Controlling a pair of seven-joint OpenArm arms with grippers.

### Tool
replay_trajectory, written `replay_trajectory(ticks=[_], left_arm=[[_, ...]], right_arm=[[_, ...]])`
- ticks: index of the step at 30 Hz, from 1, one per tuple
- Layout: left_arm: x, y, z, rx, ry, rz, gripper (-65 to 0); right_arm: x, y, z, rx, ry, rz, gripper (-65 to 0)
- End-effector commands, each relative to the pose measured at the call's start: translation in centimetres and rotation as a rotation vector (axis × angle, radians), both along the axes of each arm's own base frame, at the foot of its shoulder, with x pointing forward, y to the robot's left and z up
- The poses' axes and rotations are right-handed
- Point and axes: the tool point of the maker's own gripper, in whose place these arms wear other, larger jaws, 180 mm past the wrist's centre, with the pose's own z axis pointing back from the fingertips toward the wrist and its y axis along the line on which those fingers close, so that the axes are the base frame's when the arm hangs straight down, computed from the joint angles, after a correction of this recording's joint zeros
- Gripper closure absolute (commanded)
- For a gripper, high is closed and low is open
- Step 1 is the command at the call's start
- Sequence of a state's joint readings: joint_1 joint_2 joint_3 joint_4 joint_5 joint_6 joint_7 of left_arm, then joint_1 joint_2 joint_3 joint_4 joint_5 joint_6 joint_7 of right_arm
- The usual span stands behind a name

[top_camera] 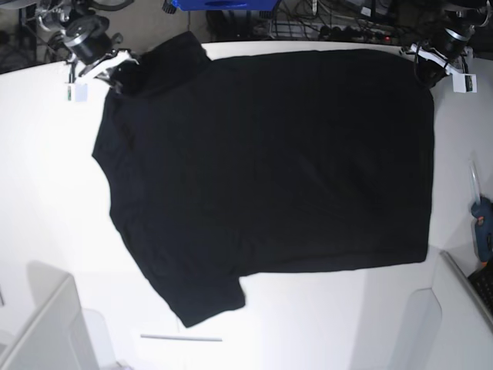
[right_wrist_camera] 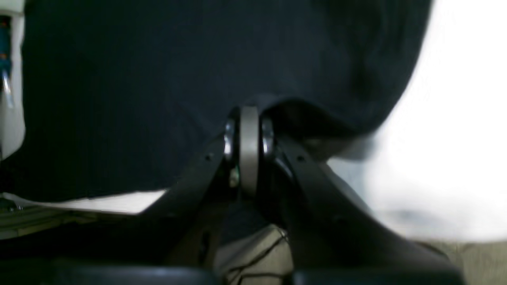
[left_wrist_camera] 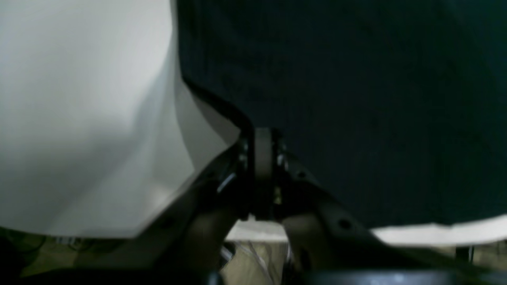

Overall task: Fold the T-shirt properly
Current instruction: 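Lift the gripped edge and pull the shirt toward the robot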

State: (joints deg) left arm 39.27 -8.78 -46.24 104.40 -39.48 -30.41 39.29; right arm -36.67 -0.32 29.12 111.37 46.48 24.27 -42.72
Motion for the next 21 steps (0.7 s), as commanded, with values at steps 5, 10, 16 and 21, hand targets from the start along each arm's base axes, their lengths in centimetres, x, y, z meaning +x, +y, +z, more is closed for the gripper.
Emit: replay_trajectory(ticks=[5,10,16,21], left_arm=[[0.7,1.0,1.5,0.024,-0.054,0.020,0.0],[1.7,1.2,1.8,0.020,-0.087,0.032,0.0],[3.1,1.2,2.3,0.018,-0.127,0.035,0.0],[4.2,1.6,2.0,0.002,-0.095,0.075,0.0]], right_arm=[[2.1,-0.1,1.1,-0.020,-0.038,0.029,0.0],[3.9,-0.3,1.1,-0.077,-0.039,0.052,0.0],[6.5,-0.9,1.7,-0.122,-0.047,0.047,0.0],[8.4,-1.0,2.8,-0.126,-0.087,0.032,0.0]])
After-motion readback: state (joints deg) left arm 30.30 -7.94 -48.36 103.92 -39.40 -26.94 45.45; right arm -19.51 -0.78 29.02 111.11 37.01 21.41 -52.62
